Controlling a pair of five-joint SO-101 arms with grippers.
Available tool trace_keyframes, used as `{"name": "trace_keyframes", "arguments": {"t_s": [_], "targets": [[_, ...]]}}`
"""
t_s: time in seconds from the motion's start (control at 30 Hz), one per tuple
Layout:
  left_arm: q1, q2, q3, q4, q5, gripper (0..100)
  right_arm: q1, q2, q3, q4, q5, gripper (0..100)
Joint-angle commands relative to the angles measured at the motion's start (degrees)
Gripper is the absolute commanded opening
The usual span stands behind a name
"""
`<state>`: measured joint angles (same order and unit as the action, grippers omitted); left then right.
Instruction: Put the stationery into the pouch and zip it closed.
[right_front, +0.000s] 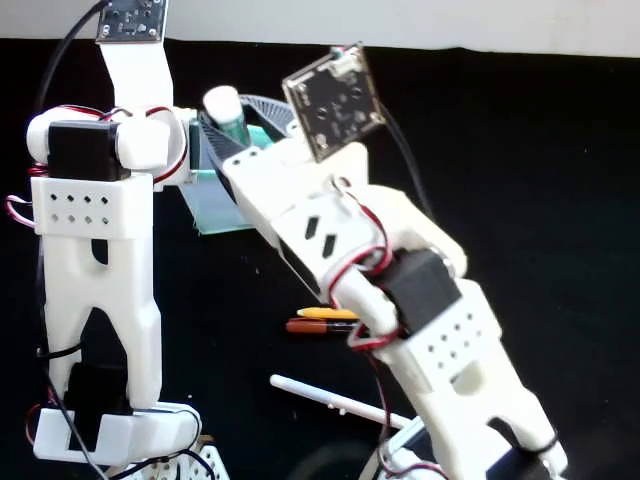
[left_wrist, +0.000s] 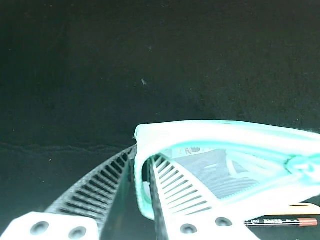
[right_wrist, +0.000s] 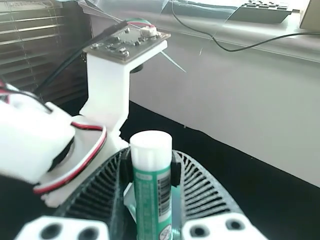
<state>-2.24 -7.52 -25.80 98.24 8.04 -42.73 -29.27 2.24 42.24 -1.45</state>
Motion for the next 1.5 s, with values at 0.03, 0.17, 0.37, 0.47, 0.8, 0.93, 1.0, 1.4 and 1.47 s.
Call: {"name": "trace_keyframes", "arguments": {"t_s": [0.03, 0.17, 0.37, 0.47, 0.8, 0.93, 1.0, 1.4, 1.47], "targets": [[-0.13, 0.13, -0.13, -0.62, -0.79, 1, 0.57, 2.68, -2.86, -6.02, -0.53, 0.8], [-0.04, 0.13, -0.13, -0.62, -0.88, 1, 0.75, 5.05, -2.86, -9.80, -0.53, 0.8], [-0.04, 0.13, -0.13, -0.62, -0.97, 1, 1.36, 7.96, -2.95, -14.81, -0.53, 0.8], [-0.04, 0.13, -0.13, -0.62, -0.97, 1, 1.36, 9.98, -2.95, -16.31, -0.53, 0.8], [-0.22, 0.13, -0.22, -1.05, -0.97, 1, 3.65, 15.25, -1.27, -17.98, -0.62, 0.8], [-0.40, 0.13, -0.22, -1.05, -0.97, 1, 3.82, 14.73, 4.79, -18.24, -0.62, 0.8], [-0.40, 0.13, -0.22, -1.05, -0.97, 1, 3.82, 14.73, 6.99, -18.33, -0.62, 0.8], [-0.48, 0.13, -0.22, -1.05, -0.97, 1, 3.56, 14.73, 12.53, -22.11, -0.53, 1.3], [-0.48, 0.13, -0.22, -1.05, -0.97, 1, 3.56, 14.64, 12.53, -22.11, -0.53, 3.4]]}}
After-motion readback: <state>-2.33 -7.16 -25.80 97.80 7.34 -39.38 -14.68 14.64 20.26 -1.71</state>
